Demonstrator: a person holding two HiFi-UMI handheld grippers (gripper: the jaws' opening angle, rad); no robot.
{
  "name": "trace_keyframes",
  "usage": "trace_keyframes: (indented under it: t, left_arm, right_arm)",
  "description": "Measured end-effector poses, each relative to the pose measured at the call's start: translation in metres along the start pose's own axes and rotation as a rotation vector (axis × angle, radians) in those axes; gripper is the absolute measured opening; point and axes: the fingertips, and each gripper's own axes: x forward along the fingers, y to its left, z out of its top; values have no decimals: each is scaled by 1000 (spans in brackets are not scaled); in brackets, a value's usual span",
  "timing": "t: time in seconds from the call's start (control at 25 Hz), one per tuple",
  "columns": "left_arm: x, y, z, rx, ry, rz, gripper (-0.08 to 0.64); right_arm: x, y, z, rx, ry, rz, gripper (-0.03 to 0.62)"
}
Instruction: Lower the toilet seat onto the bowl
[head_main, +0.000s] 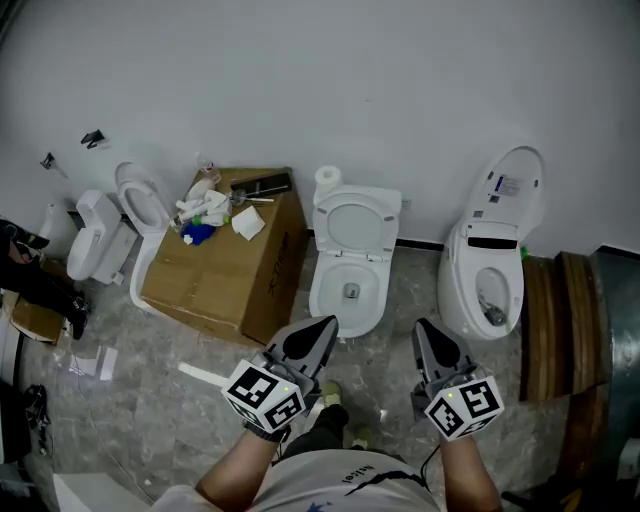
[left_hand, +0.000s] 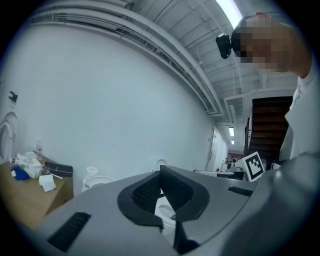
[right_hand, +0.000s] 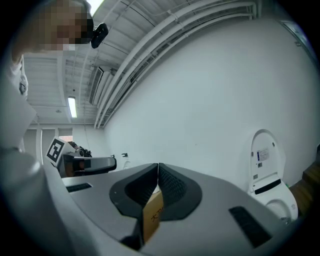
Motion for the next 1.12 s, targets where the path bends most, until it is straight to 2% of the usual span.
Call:
trace_keyframes:
  t: [0.4,0.56,0.72,0.92,1.12]
  left_arm:
    - [73,96,4,44,32,-75,2]
    - [94,123,5,21,42,-83,2]
    - [120,144,1,22,47,-92,2]
    - [158,169,-6,30,51,-76,2]
    - [210,200,-21,46,62,-19,2]
  right_arm:
    - [112,-38,-22,-57,79,-82,17]
    - [140,-55,-40,-70,143,-109,17]
    - [169,-82,-41,-94,171,-125,17]
    - [217,-121,-46,-173,205,-89,18]
    - [275,-172,-61,-234,264,-9,17]
